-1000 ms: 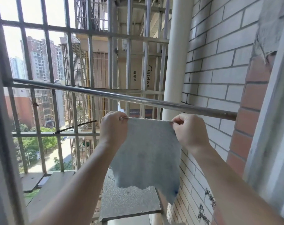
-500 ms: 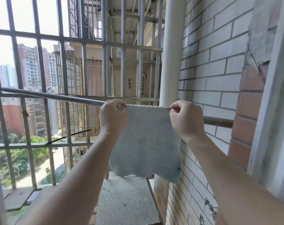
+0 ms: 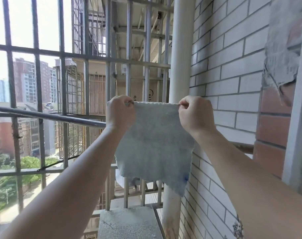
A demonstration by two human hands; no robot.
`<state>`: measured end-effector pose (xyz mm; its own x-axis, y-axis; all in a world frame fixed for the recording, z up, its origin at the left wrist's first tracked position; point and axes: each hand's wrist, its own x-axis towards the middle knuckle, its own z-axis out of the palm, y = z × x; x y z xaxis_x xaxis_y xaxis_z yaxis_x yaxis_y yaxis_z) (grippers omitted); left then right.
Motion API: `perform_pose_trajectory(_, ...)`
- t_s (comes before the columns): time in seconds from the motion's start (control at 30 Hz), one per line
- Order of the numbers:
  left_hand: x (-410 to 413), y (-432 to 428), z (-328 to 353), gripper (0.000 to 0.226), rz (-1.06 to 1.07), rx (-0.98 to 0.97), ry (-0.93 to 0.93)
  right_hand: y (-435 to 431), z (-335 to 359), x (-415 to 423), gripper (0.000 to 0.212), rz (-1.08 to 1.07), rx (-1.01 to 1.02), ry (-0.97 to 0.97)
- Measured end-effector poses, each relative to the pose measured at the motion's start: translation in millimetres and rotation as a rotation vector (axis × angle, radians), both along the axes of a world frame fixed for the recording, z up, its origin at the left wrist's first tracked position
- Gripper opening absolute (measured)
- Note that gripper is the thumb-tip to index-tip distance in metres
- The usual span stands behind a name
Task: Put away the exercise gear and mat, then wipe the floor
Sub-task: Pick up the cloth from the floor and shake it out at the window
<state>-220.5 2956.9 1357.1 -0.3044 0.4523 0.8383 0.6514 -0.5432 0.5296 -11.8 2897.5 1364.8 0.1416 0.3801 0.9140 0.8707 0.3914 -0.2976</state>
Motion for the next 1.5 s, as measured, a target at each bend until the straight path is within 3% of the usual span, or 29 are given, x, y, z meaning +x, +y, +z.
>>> perform_pose_trajectory(0.47,5,59,3,0.027,-0.027,-0.019,0.163,49,-1,9,0.019,-0.065,-0.064,-0.039)
perform_pose_trajectory(0.97,4,88,-10,0.029,0.002,-0.178,0.26,71,-11,4,0.017,-0.079,-0.327,-0.06)
perform_pose_trajectory(1.23,3,90,-7,0.051,0.002,-0.259,0.289,62,-17,8,0.022,-0.076,-0.371,-0.046)
perform_pose_trajectory(1.5,4,78,-9,0.021,0.057,-0.231,0.302,55,-23,10,0.023,-0.063,-0.403,-0.048)
